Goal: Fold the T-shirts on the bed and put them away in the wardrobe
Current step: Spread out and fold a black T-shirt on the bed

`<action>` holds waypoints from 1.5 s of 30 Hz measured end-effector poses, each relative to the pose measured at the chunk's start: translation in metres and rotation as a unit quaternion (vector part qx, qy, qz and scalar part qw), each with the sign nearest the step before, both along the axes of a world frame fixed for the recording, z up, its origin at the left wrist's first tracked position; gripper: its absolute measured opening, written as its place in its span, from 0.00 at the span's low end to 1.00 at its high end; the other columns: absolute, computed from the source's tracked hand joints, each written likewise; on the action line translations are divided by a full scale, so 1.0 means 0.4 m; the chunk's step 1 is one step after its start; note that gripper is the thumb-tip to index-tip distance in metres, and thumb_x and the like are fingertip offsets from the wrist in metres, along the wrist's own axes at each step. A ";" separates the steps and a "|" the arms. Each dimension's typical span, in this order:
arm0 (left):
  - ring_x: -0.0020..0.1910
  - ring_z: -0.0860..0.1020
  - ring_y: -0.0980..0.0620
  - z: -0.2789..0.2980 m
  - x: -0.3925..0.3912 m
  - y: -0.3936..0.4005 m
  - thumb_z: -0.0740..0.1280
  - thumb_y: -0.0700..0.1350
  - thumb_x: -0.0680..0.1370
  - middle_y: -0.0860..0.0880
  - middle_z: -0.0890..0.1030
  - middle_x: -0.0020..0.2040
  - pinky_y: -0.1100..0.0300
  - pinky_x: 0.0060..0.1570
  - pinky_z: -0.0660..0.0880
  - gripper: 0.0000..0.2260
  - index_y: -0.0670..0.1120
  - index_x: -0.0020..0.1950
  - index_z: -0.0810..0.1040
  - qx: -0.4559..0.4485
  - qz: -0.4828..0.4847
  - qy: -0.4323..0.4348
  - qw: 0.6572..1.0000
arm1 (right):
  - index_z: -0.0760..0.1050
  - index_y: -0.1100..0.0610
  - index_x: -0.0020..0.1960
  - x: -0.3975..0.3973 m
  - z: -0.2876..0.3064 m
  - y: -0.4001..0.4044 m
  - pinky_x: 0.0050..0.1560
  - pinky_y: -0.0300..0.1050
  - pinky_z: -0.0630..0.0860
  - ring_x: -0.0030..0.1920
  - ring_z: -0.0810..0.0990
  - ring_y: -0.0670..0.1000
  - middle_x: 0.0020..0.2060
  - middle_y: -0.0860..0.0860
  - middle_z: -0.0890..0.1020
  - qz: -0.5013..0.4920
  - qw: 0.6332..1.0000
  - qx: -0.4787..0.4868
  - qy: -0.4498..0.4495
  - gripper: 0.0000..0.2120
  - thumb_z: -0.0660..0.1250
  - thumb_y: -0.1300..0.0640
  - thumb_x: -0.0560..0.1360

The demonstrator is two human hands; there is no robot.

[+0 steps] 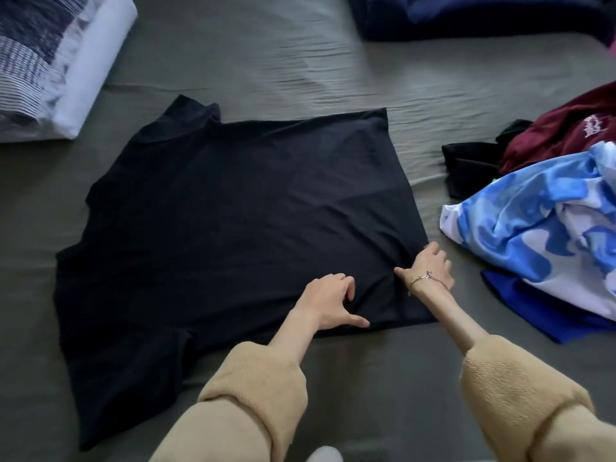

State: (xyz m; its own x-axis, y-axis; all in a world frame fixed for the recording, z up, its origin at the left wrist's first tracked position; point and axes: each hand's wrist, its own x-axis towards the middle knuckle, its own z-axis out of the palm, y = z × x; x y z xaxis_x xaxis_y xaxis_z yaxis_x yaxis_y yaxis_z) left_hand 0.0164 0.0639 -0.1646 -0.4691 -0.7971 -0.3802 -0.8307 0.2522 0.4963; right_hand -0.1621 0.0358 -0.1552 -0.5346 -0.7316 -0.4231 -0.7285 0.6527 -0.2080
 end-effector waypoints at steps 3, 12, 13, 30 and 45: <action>0.42 0.69 0.53 0.000 -0.041 -0.003 0.74 0.58 0.67 0.55 0.70 0.41 0.59 0.41 0.64 0.20 0.46 0.48 0.72 0.000 -0.046 -0.017 0.999 | 0.61 0.63 0.68 -0.026 0.000 0.005 0.62 0.55 0.66 0.69 0.61 0.58 0.67 0.60 0.65 -0.027 0.999 0.037 -0.006 0.31 0.70 0.51 0.73; 0.42 0.75 0.52 0.022 -0.104 -0.016 0.72 0.43 0.71 0.53 0.77 0.39 0.60 0.41 0.69 0.05 0.47 0.44 0.78 0.139 -0.085 -0.013 0.987 | 0.63 0.65 0.64 -0.098 0.017 0.028 0.58 0.53 0.71 0.64 0.71 0.64 0.62 0.64 0.71 -0.030 0.996 0.050 -0.067 0.26 0.70 0.70 0.70; 0.41 0.75 0.52 0.024 -0.112 -0.014 0.73 0.43 0.70 0.54 0.77 0.36 0.60 0.40 0.69 0.05 0.47 0.43 0.78 0.146 -0.094 -0.015 0.985 | 0.62 0.65 0.65 -0.105 0.021 0.028 0.59 0.53 0.71 0.65 0.70 0.64 0.63 0.64 0.71 -0.032 0.996 0.063 -0.060 0.28 0.70 0.70 0.69; 0.54 0.78 0.43 -0.009 0.098 0.001 0.60 0.46 0.78 0.44 0.80 0.53 0.54 0.48 0.73 0.07 0.46 0.51 0.75 -0.088 0.357 -0.067 0.927 | 0.55 0.61 0.64 -0.106 0.078 0.040 0.54 0.49 0.71 0.59 0.75 0.57 0.58 0.54 0.72 0.066 0.953 0.296 0.018 0.38 0.76 0.54 0.65; 0.58 0.66 0.51 0.011 0.388 0.149 0.68 0.55 0.68 0.52 0.66 0.55 0.56 0.52 0.71 0.26 0.50 0.63 0.65 -0.043 0.163 -0.134 0.977 | 0.70 0.62 0.65 0.025 0.092 0.080 0.53 0.52 0.70 0.62 0.72 0.58 0.62 0.57 0.73 0.105 0.944 0.289 0.118 0.20 0.67 0.62 0.74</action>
